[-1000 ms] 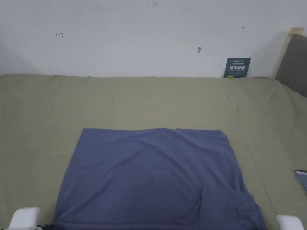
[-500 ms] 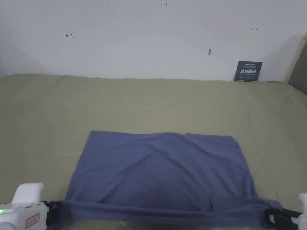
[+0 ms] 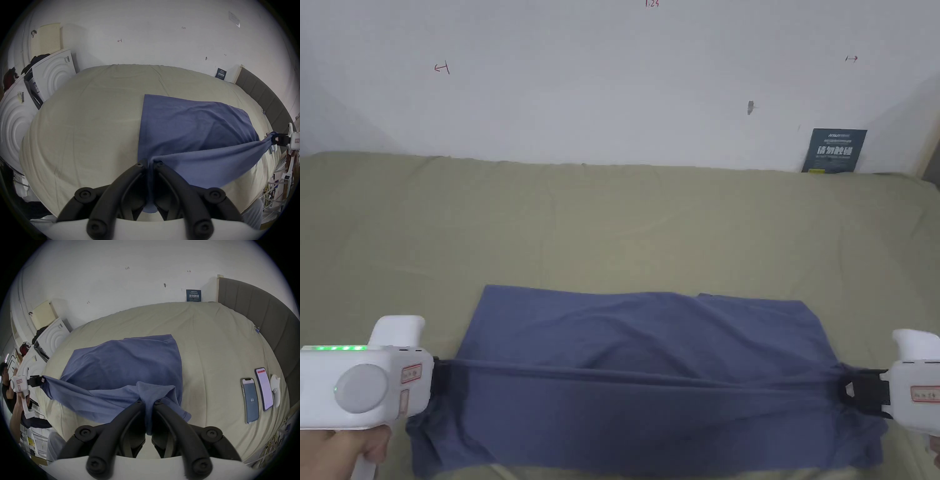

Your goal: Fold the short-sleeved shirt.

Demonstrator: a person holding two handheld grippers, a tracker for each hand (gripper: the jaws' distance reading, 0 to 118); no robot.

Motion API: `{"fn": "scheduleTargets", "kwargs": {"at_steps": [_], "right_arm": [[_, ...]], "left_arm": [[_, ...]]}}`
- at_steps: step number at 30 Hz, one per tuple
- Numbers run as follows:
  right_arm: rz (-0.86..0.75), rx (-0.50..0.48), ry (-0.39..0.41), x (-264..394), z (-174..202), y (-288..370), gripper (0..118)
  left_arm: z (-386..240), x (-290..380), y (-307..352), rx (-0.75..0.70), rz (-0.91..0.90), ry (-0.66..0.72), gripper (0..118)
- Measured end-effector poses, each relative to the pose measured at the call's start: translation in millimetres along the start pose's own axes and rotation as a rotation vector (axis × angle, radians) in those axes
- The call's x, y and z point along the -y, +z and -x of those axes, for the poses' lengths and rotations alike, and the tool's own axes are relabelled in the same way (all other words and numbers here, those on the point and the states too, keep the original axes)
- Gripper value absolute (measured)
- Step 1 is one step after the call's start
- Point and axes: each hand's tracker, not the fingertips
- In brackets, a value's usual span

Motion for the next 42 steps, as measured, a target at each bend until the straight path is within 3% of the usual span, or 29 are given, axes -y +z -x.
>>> {"fn": "scheduleTargets", "kwargs": {"at_steps": [4, 5, 6, 7, 8, 9, 11, 14, 18, 19, 20, 21, 22, 26, 27, 28, 29, 30, 33, 36, 37, 38, 39, 41, 42], "right_arm": [[0.089, 0.007, -0.078, -8.0, -4.4, -30.3, 7], [0.117, 0.003, -0.101, -7.6, -6.1, -36.1, 10], [0.131, 0.005, -0.125, -6.7, -7.8, -40.9, 26], [0.123, 0.016, -0.132, -5.5, -8.7, -42.5, 71], [0.122, 0.037, -0.131, -3.9, -10.7, -43.9, 105], [0.114, 0.056, -0.133, -0.9, -11.9, -42.8, 118], [0.019, 0.083, -0.135, 5.7, -15.9, -30.3, 118], [0.070, 0.080, -0.123, 15.4, -20.6, -12.9, 118], [0.026, 0.067, -0.091, 36.1, -20.9, 12.4, 114], [0.010, 0.053, -0.087, 44.8, -20.5, 19.9, 93], [0.008, 0.060, -0.093, 54.4, -23.3, 17.7, 53], [0.005, 0.101, -0.070, 62.5, -20.0, 17.1, 3], [-0.017, 0.121, -0.040, 71.2, -16.3, 19.0, 0], [0.018, 0.069, -0.079, 88.0, -0.7, 33.9, 0], [0.020, 0.077, -0.079, 89.8, 2.9, 34.0, 0], [0.030, 0.078, -0.107, 91.7, -9.1, 29.8, 0], [0.030, 0.076, -0.113, 91.7, -10.7, 30.3, 0], [0.034, 0.075, -0.121, 91.3, -12.1, 30.4, 0], [0.043, 0.075, -0.136, 88.0, -20.3, 19.7, 0], [0.035, 0.089, -0.137, 87.8, -12.9, 19.7, 0], [0.037, 0.083, -0.135, 86.7, -12.4, 19.0, 0], [0.037, 0.085, -0.133, 85.9, -11.0, 18.2, 0], [0.038, 0.087, -0.131, 84.4, -11.2, 16.2, 0], [0.034, 0.081, -0.122, 81.8, -11.7, 13.6, 0], [0.031, 0.079, -0.117, 79.9, -11.1, 12.5, 1]], "left_arm": [[-4.5, -3.4, -33.4, -0.001, 0.063, 0.010, 6], [-6.8, -2.5, -39.3, 0.002, 0.070, 0.017, 12], [-7.3, -2.2, -44.5, 0.009, 0.083, 0.030, 42], [-8.5, -2.0, -46.8, 0.004, 0.089, 0.036, 105], [-9.5, -0.9, -50.3, -0.028, 0.109, 0.048, 118], [-8.1, 2.5, -49.8, -0.041, 0.106, 0.049, 114], [-13.8, 12.7, -41.5, -0.067, 0.056, 0.056, 113], [12.4, 10.3, -15.3, -0.066, 0.044, 0.054, 113], [22.0, 30.1, 11.9, -0.090, 0.033, 0.038, 113], [25.6, 38.4, 19.3, -0.072, 0.026, 0.044, 108], [27.7, 44.2, 24.8, -0.048, 0.027, 0.055, 88], [26.8, 51.2, 28.9, -0.051, 0.040, 0.064, 30], [25.6, 55.5, 28.5, -0.029, 0.060, 0.121, 0], [19.2, 62.6, 29.8, 0.034, 0.011, 0.084, 0], [15.5, 61.5, 30.1, 0.018, 0.005, 0.085, 24], [10.8, 58.3, 29.8, -0.005, 0.004, 0.086, 99], [9.8, 61.1, 20.5, -0.013, 0.029, 0.077, 118], [10.2, 71.2, 19.8, -0.043, -0.028, 0.085, 115], [3.7, 64.8, -5.2, 0.034, 0.048, 0.073, 116], [-5.5, 72.0, -26.2, -0.037, 0.071, 0.017, 112], [-11.3, 60.7, -24.6, -0.037, 0.076, 0.018, 86], [-11.9, 61.5, -23.3, -0.030, 0.074, 0.019, 28], [-12.2, 64.3, -19.9, -0.022, 0.083, 0.024, 4], [-6.3, 64.4, -19.2, 0.015, 0.021, 0.059, 4], [-4.5, 63.4, -20.9, 0.000, 0.102, 0.022, 4]]}}
